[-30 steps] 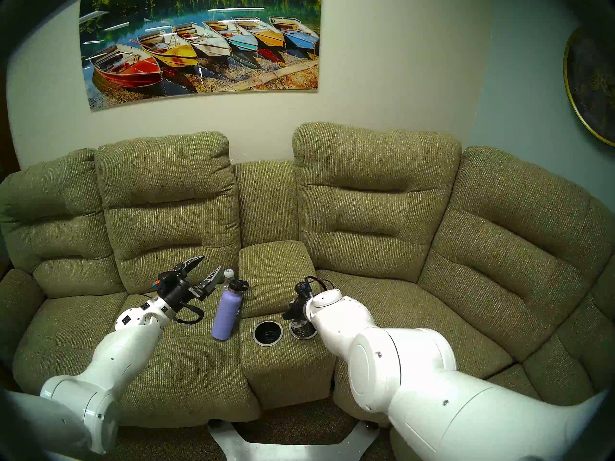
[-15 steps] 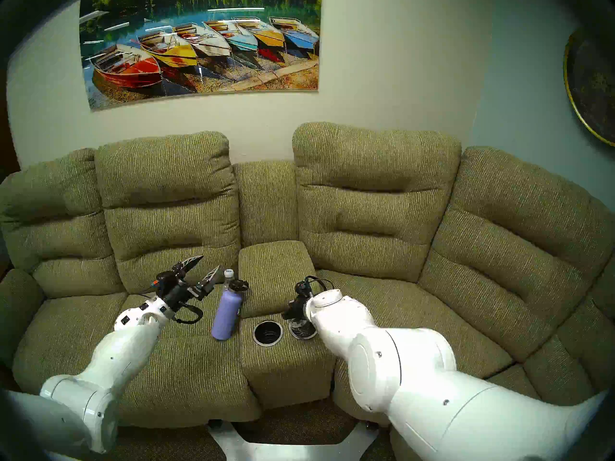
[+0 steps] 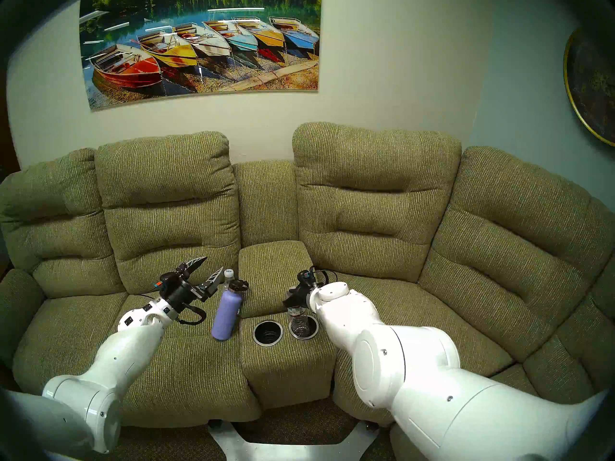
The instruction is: Take bottles out of cup holder
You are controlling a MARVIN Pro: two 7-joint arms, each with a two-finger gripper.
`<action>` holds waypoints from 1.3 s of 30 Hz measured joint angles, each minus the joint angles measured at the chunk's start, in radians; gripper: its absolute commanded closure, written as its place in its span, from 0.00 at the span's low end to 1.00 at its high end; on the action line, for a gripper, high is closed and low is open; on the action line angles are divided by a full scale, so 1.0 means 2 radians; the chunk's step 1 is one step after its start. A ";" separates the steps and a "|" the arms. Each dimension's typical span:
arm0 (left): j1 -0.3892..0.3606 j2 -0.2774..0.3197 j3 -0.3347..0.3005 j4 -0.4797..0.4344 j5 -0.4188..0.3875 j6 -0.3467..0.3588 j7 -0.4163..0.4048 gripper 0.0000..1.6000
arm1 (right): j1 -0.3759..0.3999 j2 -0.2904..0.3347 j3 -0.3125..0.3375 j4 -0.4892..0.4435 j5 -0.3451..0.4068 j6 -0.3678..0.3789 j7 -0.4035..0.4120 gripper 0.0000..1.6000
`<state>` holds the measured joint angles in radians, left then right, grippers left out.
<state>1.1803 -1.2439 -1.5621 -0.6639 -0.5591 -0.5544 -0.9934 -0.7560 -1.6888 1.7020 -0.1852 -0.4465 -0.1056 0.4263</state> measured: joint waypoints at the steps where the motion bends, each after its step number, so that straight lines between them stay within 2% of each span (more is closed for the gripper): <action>1: 0.000 0.000 0.000 -0.001 0.000 0.000 -0.003 0.00 | 0.001 0.002 0.002 -0.004 0.001 -0.006 0.002 1.00; 14: 0.017 0.001 0.006 -0.023 -0.002 0.007 -0.044 0.00 | 0.002 0.017 0.020 -0.062 0.011 -0.068 0.027 1.00; 22: 0.037 0.004 0.016 -0.035 -0.003 0.021 -0.066 0.00 | -0.005 0.018 0.029 -0.109 0.018 -0.091 0.050 1.00; 29: 0.051 0.002 0.020 -0.044 -0.005 0.028 -0.076 0.00 | -0.027 0.012 0.036 -0.156 0.027 -0.103 0.080 1.00; 39: 0.045 -0.010 0.032 -0.041 0.003 0.019 -0.068 0.00 | -0.065 -0.002 0.041 -0.222 0.040 -0.114 0.130 1.00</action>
<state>1.2695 -1.2639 -1.4985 -0.7467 -0.5523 -0.5157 -1.1304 -0.8854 -1.6922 1.7840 -0.6291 -0.3662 -0.3329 0.6855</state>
